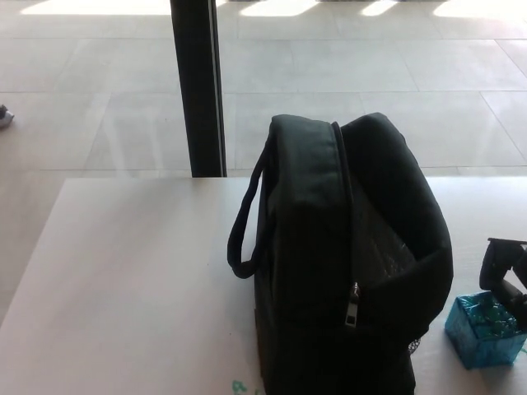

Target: The robot uses its right hand to pick up the cube kept on the middle of the desk and put it inside the bag next to it

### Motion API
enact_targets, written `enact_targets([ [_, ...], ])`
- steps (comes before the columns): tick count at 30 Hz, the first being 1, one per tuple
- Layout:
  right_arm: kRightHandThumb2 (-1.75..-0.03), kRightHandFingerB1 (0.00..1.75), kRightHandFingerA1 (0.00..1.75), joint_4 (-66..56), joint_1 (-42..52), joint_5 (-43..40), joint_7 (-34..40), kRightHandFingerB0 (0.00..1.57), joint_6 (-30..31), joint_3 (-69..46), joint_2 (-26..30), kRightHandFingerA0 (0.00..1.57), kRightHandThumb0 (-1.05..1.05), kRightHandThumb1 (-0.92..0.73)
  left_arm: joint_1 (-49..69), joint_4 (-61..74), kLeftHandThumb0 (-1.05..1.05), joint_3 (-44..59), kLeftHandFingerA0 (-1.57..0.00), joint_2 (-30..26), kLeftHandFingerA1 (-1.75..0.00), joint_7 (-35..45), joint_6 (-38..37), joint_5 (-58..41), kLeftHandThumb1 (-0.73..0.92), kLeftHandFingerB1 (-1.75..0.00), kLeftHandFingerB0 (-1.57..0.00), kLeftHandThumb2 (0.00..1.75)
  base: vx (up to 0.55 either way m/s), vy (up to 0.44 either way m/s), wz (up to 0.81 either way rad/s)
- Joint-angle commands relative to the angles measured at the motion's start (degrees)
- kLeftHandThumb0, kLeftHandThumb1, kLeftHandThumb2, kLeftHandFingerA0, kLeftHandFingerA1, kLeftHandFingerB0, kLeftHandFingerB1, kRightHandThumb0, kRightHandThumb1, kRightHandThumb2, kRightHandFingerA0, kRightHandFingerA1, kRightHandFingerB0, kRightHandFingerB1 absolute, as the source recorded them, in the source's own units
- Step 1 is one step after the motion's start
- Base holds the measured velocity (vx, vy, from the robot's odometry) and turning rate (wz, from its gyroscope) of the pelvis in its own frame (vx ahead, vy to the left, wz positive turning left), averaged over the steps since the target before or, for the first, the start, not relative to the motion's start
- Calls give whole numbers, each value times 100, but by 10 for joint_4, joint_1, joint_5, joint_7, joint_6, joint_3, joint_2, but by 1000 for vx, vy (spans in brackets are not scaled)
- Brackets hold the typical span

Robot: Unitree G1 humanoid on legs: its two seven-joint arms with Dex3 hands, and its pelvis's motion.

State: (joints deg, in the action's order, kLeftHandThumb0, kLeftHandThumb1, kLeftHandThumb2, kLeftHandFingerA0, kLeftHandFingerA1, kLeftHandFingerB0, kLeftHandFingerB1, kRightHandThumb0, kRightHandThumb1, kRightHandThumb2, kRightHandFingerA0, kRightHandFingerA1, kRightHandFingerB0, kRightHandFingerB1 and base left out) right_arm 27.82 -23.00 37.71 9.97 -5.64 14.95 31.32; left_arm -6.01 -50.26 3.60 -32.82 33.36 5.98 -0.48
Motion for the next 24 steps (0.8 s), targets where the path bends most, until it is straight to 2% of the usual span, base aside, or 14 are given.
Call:
enact_targets([
  [1,-98,150,175,2,-15,-4,0,76,-22,-10,16,88,-17,-55,4,3,-74,1,-33,-11,-62,-7,-14,6,55,-46,-12,101,0,0,0],
  [6,-98,149,175,0,-31,-3,-10,74,-16,-12,22,86,-19,-57,-3,-16,-74,-1,-33,-10,-61,-8,-23,9,55,-46,-12,102,0,0,0],
  [7,-98,149,175,-4,-33,-5,-16,75,-11,-13,22,86,-19,-58,-4,-16,-77,-2,-34,-11,-52,-7,-22,10,73,-39,-25,62,0,0,0],
  [8,-98,150,175,-3,-36,-6,-15,74,-11,-16,21,87,-21,-57,-5,-15,-76,5,-35,-9,-55,-3,-13,1,71,-39,-25,61,0,0,0],
  [9,-96,151,175,-7,-41,-7,-21,72,-5,-17,20,87,-21,-60,-1,-9,-77,2,-27,-10,-57,-2,-19,4,56,-49,-21,91,0,0,0],
  [10,-95,153,175,-10,-41,-6,-25,71,-1,-18,19,87,-20,-59,0,0,-75,9,-28,-9,-57,-2,-1,-4,55,-49,-22,90,0,0,0],
  [11,-96,149,175,-11,-43,-3,-23,74,0,-18,19,88,-19,-58,3,1,-73,9,-33,-8,-50,-6,-7,-3,72,-40,-28,60,0,0,0],
  [12,-96,151,175,-9,-45,-1,-19,73,-1,-18,18,89,-19,-57,2,0,-76,11,-28,-8,-57,-6,-8,-4,54,-49,-23,89,0,0,0],
  [13,-101,149,175,-9,-47,-1,-20,76,-1,-19,18,89,-18,-55,1,-3,-77,8,-35,-9,-53,-6,-12,1,72,-40,-27,61,0,0,0],
  [19,-100,149,175,-46,-36,-28,-68,73,21,-33,8,86,-19,-59,0,0,-76,4,-39,-10,-56,-8,-3,4,70,-40,-28,61,0,0,0],
  [20,-90,144,175,-64,-32,-37,-94,72,38,-36,3,81,-18,-64,-2,-5,-76,3,-37,-8,-54,-13,-7,6,70,-40,-29,60,0,0,0],
  [22,-73,85,161,-91,-31,-50,-161,74,77,-32,3,77,-23,-75,-1,-10,-75,8,-38,-7,-55,-9,-8,1,69,-40,-27,61,0,0,0],
  [23,-73,85,161,-96,-31,-52,-175,74,85,-31,3,77,-23,-75,-1,-11,-75,8,-38,-8,-55,-10,-10,2,69,-40,-27,61,0,0,0],
  [24,-65,62,139,-103,-33,-52,-195,63,97,-28,5,69,-27,-77,-1,-11,-76,7,-35,-8,-53,-9,-9,2,71,-39,-27,61,0,0,0],
])
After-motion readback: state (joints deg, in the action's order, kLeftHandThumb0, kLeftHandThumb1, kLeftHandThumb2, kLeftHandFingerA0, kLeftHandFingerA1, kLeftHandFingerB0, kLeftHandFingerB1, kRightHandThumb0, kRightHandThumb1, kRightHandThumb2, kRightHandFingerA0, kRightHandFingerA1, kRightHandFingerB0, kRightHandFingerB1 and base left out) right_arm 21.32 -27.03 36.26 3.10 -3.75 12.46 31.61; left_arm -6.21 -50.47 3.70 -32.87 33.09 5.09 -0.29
